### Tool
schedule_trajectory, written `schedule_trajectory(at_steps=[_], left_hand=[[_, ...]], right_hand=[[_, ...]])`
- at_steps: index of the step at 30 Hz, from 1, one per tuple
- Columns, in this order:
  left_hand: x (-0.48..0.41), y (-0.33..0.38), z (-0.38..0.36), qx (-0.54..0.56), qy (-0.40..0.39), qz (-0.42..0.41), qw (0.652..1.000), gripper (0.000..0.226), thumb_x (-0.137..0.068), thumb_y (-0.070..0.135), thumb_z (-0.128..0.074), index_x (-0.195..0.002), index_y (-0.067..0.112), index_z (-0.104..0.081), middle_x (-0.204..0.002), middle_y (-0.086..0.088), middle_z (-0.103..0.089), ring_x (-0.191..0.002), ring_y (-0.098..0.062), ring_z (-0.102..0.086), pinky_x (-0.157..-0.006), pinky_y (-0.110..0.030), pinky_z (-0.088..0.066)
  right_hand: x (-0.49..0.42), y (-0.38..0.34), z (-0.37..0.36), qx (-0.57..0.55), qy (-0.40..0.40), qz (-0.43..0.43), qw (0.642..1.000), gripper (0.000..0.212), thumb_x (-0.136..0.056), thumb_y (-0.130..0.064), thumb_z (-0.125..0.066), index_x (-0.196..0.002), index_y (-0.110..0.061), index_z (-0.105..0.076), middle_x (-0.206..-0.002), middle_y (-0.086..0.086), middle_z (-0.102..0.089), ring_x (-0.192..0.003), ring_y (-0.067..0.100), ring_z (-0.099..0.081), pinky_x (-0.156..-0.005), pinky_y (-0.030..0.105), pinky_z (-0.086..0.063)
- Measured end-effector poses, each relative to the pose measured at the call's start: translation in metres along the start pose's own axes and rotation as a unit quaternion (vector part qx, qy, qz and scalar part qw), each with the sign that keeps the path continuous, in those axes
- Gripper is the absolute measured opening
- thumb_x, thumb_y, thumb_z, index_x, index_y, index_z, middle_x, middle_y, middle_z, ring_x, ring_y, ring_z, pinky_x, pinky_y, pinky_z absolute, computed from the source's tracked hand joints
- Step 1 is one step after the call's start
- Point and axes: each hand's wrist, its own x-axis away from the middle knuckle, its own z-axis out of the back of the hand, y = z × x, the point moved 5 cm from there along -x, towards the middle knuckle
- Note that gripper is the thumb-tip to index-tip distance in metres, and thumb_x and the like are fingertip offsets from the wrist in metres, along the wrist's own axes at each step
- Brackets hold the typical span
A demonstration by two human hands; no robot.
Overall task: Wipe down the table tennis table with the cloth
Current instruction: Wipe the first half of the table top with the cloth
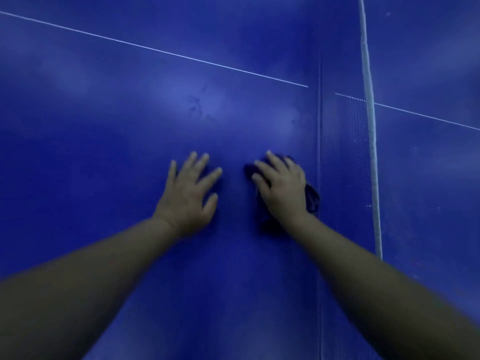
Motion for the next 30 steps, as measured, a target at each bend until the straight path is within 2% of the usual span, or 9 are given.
schedule_trajectory(at_steps=[4, 7, 11, 15, 17, 20, 23, 27, 30], left_hand=[[0.098, 0.017, -0.028, -0.084, -0.004, 0.046, 0.995, 0.062, -0.092, 0.046, -0.038, -0.15, 0.025, -0.045, -0.163, -0.011, -0.028, -0.152, -0.032, -0.019, -0.119, -0.065, -0.009], [0.147, 0.016, -0.04, -0.111, -0.027, 0.109, 0.988, 0.064, -0.096, 0.05, -0.033, -0.155, 0.027, -0.034, -0.166, -0.008, -0.02, -0.154, -0.031, -0.013, -0.119, -0.066, -0.008], [0.155, 0.014, -0.043, -0.126, -0.035, 0.102, 0.986, 0.064, -0.096, 0.049, -0.032, -0.156, 0.024, -0.034, -0.166, -0.009, -0.02, -0.154, -0.032, -0.014, -0.117, -0.068, -0.012], [0.155, 0.014, -0.044, -0.122, -0.02, 0.095, 0.988, 0.063, -0.096, 0.047, -0.033, -0.154, 0.022, -0.037, -0.165, -0.012, -0.022, -0.153, -0.034, -0.015, -0.117, -0.069, -0.011], [0.156, 0.014, -0.043, -0.119, -0.016, 0.095, 0.988, 0.062, -0.097, 0.047, -0.033, -0.154, 0.022, -0.037, -0.165, -0.012, -0.022, -0.153, -0.034, -0.015, -0.117, -0.069, -0.01], [0.155, 0.015, -0.042, -0.113, -0.022, 0.099, 0.988, 0.062, -0.097, 0.046, -0.032, -0.154, 0.023, -0.036, -0.165, -0.012, -0.022, -0.153, -0.034, -0.014, -0.117, -0.069, -0.01], [0.155, 0.014, -0.042, -0.115, -0.028, 0.097, 0.988, 0.062, -0.097, 0.047, -0.031, -0.155, 0.023, -0.033, -0.166, -0.012, -0.019, -0.154, -0.034, -0.011, -0.117, -0.069, -0.009], [0.156, 0.014, -0.043, -0.117, -0.025, 0.096, 0.988, 0.063, -0.096, 0.048, -0.031, -0.155, 0.023, -0.034, -0.166, -0.012, -0.017, -0.154, -0.033, -0.009, -0.118, -0.068, -0.009], [0.157, 0.011, -0.044, -0.123, -0.025, 0.099, 0.987, 0.064, -0.097, 0.05, -0.03, -0.155, 0.024, -0.033, -0.167, -0.011, -0.014, -0.155, -0.032, -0.006, -0.119, -0.067, -0.006]], right_hand=[[-0.061, 0.003, 0.006, 0.003, 0.008, -0.077, 0.997, 0.044, -0.102, -0.051, -0.044, -0.142, -0.036, -0.053, -0.161, -0.005, -0.035, -0.148, 0.032, -0.024, -0.119, 0.06, -0.013], [-0.042, -0.009, 0.0, -0.001, 0.029, -0.082, 0.996, 0.046, -0.102, -0.048, -0.045, -0.146, -0.034, -0.05, -0.161, -0.004, -0.035, -0.147, 0.033, -0.026, -0.118, 0.056, -0.019], [0.077, -0.043, -0.012, -0.007, -0.003, 0.056, 0.998, 0.041, -0.098, -0.041, -0.056, -0.138, -0.03, -0.061, -0.152, 0.0, -0.05, -0.133, 0.038, -0.045, -0.109, 0.055, -0.033], [0.162, -0.029, -0.014, 0.02, -0.064, 0.223, 0.972, 0.038, -0.098, -0.042, -0.053, -0.132, -0.031, -0.066, -0.147, 0.0, -0.055, -0.125, 0.037, -0.054, -0.103, 0.056, -0.042], [0.126, 0.009, -0.002, 0.02, -0.022, 0.155, 0.987, 0.037, -0.095, -0.037, -0.059, -0.127, -0.024, -0.07, -0.143, 0.007, -0.059, -0.119, 0.043, -0.059, -0.099, 0.059, -0.045], [0.053, 0.046, 0.009, -0.011, 0.037, -0.108, 0.993, 0.042, -0.101, -0.038, -0.052, -0.141, -0.027, -0.059, -0.156, 0.002, -0.045, -0.141, 0.039, -0.037, -0.115, 0.056, -0.027], [0.038, 0.031, 0.001, -0.021, 0.057, -0.177, 0.982, 0.044, -0.104, -0.041, -0.044, -0.147, -0.031, -0.049, -0.16, -0.005, -0.037, -0.146, 0.032, -0.027, -0.116, 0.052, -0.02], [0.14, -0.012, -0.017, -0.007, 0.054, -0.048, 0.997, 0.042, -0.098, -0.035, -0.056, -0.139, -0.027, -0.061, -0.149, 0.002, -0.052, -0.133, 0.039, -0.046, -0.106, 0.055, -0.034], [0.235, -0.035, -0.029, -0.005, -0.007, 0.053, 0.999, 0.042, -0.099, -0.04, -0.051, -0.14, -0.032, -0.057, -0.152, -0.003, -0.049, -0.131, 0.034, -0.046, -0.108, 0.058, -0.034]])
